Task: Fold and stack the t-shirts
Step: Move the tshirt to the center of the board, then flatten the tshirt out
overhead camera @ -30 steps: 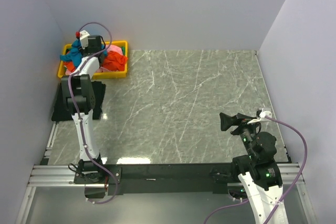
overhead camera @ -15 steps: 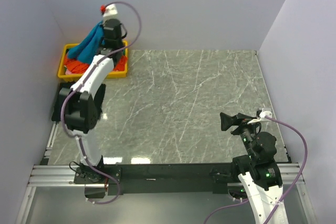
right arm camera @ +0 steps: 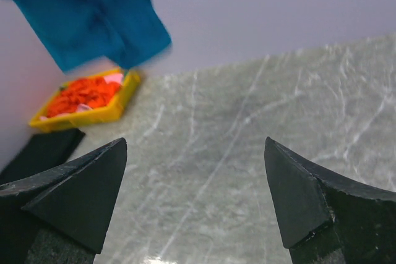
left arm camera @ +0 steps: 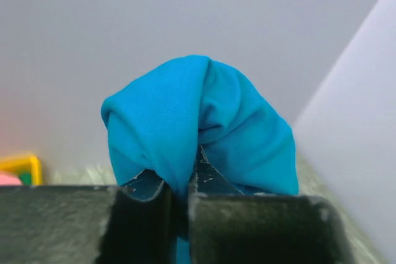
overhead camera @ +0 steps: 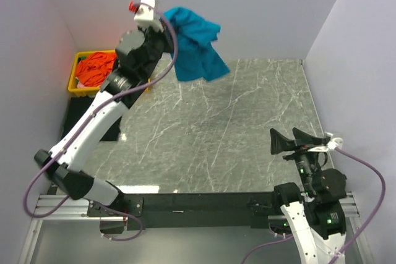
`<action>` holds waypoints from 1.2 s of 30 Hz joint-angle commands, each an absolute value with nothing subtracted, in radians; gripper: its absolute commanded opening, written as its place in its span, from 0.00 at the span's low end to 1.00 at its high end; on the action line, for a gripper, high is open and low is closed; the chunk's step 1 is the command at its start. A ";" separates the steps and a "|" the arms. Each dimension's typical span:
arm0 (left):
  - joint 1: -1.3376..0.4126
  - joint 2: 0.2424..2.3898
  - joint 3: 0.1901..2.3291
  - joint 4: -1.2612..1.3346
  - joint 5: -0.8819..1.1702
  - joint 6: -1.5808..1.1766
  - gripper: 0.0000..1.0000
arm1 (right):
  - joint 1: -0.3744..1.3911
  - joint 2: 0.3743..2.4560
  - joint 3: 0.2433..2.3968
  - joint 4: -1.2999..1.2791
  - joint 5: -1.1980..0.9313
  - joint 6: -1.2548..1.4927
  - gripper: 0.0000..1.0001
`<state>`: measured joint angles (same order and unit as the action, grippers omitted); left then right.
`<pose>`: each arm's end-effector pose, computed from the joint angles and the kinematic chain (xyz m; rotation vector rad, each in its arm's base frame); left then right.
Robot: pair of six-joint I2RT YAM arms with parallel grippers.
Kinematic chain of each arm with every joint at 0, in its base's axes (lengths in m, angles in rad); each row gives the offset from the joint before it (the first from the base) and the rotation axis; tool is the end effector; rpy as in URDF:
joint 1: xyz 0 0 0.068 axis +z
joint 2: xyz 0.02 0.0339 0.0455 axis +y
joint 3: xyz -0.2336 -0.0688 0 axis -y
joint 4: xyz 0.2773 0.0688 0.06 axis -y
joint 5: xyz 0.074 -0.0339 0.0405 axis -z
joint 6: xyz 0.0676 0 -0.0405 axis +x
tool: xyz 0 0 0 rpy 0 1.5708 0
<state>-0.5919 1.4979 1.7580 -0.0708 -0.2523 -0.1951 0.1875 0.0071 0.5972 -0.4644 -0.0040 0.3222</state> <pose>0.3351 -0.2050 0.5020 0.0648 1.4029 -0.4813 0.1217 0.0234 0.3371 0.0949 1.4556 0.4199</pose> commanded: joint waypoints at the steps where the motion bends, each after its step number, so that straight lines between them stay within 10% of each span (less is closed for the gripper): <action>1: -0.578 1.427 1.543 -0.110 -0.192 -0.357 0.11 | 0.190 -0.058 0.689 -0.506 -0.032 0.330 0.98; 5: -0.572 1.339 1.260 -0.182 -0.290 -0.432 0.45 | 0.192 0.027 0.762 -0.610 -0.095 0.363 0.98; 10: -0.490 1.081 0.878 -0.212 -0.278 -0.554 0.56 | 0.192 0.150 0.779 -0.637 -0.250 0.361 0.98; 17: -0.463 0.775 0.681 -0.331 -0.298 -0.534 0.64 | 0.193 0.360 0.643 -0.390 -0.538 0.420 0.98; 29: -0.460 0.969 0.652 -0.290 -0.049 -0.469 0.79 | 0.459 1.026 0.758 -0.134 -0.273 0.368 0.98; 36: -0.449 0.966 0.626 -0.310 -0.023 -0.472 0.77 | 0.546 1.451 0.972 -0.087 -0.287 0.336 0.73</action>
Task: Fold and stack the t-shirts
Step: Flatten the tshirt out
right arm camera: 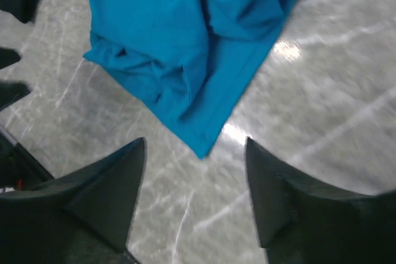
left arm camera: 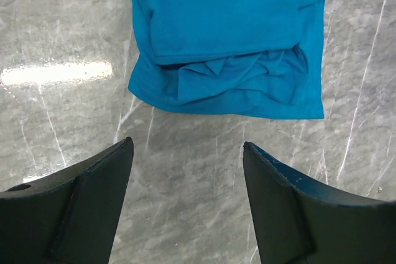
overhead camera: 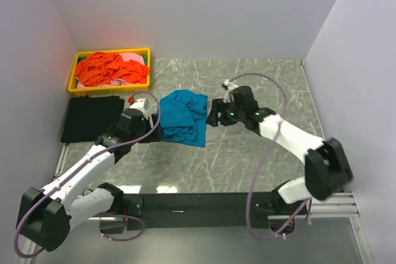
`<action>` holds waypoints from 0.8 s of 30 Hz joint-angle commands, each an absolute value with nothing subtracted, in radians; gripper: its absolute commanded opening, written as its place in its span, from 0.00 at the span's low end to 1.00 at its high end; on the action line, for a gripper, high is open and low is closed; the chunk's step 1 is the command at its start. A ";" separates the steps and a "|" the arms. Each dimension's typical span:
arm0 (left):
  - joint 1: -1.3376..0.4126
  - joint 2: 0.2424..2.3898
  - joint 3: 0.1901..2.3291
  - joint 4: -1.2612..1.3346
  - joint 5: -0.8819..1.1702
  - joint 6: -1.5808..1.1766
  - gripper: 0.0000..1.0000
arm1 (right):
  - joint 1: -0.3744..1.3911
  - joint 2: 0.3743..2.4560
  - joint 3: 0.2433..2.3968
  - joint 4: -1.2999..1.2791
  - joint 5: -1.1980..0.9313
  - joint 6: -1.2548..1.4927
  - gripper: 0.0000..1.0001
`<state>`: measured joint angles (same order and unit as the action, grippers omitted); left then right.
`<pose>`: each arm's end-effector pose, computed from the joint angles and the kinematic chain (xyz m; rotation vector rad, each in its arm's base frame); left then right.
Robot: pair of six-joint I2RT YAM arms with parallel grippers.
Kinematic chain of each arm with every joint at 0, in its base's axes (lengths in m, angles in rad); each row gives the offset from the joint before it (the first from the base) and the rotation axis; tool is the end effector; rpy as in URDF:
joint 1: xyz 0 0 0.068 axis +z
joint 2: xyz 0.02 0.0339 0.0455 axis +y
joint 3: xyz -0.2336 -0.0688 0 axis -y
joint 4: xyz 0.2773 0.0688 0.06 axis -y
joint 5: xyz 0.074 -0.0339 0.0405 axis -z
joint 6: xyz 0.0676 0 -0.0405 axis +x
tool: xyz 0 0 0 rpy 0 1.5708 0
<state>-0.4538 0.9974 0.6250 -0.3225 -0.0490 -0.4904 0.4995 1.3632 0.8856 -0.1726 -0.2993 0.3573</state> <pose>0.2550 -0.1207 0.1741 -0.0686 2.3027 -0.4403 0.3030 0.1880 0.1840 -0.3351 2.2833 0.7896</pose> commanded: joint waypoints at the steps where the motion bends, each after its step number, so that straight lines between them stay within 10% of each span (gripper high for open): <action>1: -0.448 0.954 0.627 -0.313 -0.038 -0.469 0.77 | 0.555 1.519 1.007 -0.081 -0.290 0.339 0.69; 5: -0.437 0.934 0.630 -0.310 -0.048 -0.465 0.76 | 0.604 1.667 1.077 -0.039 -0.305 0.370 0.48; 24: -0.295 0.922 0.615 -0.264 0.078 -0.482 0.76 | 0.664 1.852 1.052 0.051 -0.297 0.477 0.35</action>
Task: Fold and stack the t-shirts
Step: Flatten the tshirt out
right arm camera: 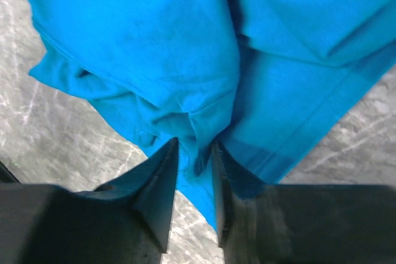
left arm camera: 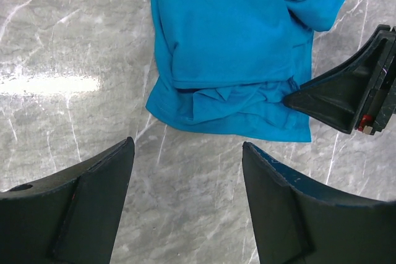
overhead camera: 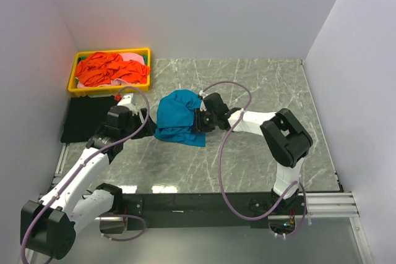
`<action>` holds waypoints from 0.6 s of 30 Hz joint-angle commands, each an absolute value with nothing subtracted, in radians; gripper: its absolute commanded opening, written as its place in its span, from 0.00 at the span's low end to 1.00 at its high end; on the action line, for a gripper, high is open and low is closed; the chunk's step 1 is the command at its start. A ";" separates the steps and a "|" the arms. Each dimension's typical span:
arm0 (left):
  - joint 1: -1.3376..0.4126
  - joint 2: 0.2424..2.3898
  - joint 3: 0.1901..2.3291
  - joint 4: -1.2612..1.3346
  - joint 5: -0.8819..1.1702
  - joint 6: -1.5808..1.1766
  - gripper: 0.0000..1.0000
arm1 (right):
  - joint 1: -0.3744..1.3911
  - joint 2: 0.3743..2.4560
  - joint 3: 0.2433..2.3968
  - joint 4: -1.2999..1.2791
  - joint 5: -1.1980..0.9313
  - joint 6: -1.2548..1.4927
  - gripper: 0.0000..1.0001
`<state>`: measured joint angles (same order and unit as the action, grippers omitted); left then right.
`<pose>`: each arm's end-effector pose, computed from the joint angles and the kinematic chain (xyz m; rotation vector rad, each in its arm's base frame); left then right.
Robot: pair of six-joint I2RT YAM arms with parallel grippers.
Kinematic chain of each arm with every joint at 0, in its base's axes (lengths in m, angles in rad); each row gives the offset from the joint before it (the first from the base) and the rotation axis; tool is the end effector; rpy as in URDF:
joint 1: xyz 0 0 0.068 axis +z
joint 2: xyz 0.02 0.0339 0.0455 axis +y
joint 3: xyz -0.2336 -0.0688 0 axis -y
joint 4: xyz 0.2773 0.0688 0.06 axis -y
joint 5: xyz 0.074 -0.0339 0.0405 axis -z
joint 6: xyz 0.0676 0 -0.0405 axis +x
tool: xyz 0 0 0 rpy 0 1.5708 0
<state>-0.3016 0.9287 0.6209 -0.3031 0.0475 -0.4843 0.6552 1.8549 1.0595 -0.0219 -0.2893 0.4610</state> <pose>0.2650 -0.0858 0.1926 -0.1755 2.2176 -0.4922 0.3192 0.2696 0.0805 -0.3890 2.4952 0.8398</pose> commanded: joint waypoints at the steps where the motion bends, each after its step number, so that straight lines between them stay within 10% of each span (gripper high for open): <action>1: -0.293 0.923 0.614 -0.262 0.083 -0.482 0.76 | 0.666 1.850 1.051 0.052 -0.301 0.477 0.33; 5: -0.290 0.922 0.612 -0.264 0.081 -0.480 0.76 | 0.666 1.836 1.072 0.006 -0.281 0.440 0.00; 18: -0.288 0.945 0.614 -0.268 0.106 -0.471 0.76 | 0.499 1.384 1.222 -0.397 0.287 0.152 0.00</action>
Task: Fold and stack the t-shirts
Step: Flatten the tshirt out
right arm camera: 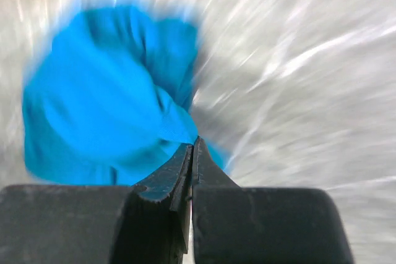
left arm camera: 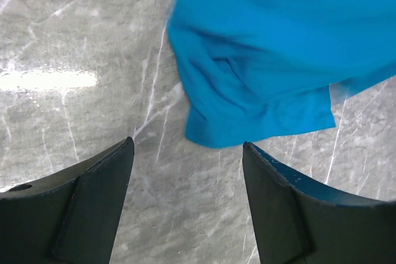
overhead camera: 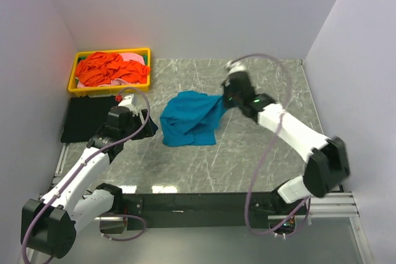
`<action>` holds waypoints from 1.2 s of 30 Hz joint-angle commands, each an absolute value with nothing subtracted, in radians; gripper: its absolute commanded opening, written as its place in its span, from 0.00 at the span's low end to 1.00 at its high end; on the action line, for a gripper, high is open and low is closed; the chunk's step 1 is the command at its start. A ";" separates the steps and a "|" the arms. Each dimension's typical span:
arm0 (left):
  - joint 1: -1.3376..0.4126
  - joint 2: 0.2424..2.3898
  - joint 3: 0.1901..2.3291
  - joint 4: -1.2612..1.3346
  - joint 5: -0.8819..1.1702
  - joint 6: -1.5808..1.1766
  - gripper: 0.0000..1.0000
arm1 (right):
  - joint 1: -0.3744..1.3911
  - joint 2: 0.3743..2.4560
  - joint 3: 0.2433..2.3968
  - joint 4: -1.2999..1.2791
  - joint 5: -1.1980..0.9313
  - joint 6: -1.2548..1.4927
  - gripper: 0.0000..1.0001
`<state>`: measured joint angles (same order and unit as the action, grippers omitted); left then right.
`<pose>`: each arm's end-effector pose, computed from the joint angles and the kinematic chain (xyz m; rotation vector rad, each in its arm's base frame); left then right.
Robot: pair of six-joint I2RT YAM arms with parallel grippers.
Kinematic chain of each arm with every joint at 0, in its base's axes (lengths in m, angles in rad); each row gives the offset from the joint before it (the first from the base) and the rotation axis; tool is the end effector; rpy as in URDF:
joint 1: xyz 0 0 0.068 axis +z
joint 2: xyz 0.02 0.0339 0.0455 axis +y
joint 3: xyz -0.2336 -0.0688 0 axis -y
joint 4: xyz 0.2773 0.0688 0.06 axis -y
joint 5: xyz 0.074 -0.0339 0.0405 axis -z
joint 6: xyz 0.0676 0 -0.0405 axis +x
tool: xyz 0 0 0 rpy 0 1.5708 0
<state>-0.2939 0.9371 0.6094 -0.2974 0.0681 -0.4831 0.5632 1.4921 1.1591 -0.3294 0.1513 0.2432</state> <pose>0.2650 -0.0850 0.1865 -0.1728 2.2344 -0.5048 0.3389 0.2019 0.2258 -0.2746 2.2213 0.2725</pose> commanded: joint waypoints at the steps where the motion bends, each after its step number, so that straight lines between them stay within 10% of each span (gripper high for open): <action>1: -0.288 0.948 0.614 -0.265 0.110 -0.474 0.76 | 0.485 1.375 1.227 -0.422 0.272 0.135 0.00; 18: -0.871 1.228 0.731 -0.192 -0.216 -0.634 0.45 | 0.442 1.243 1.088 -0.384 0.193 0.140 0.00; 36: -0.945 1.693 1.011 -0.158 -0.359 -0.583 0.41 | 0.425 1.172 0.974 -0.328 0.166 0.172 0.00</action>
<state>-0.9413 1.6680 0.9695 -0.1753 -0.3191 -0.5880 0.4351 1.2194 0.9905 -0.3851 0.1638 0.1631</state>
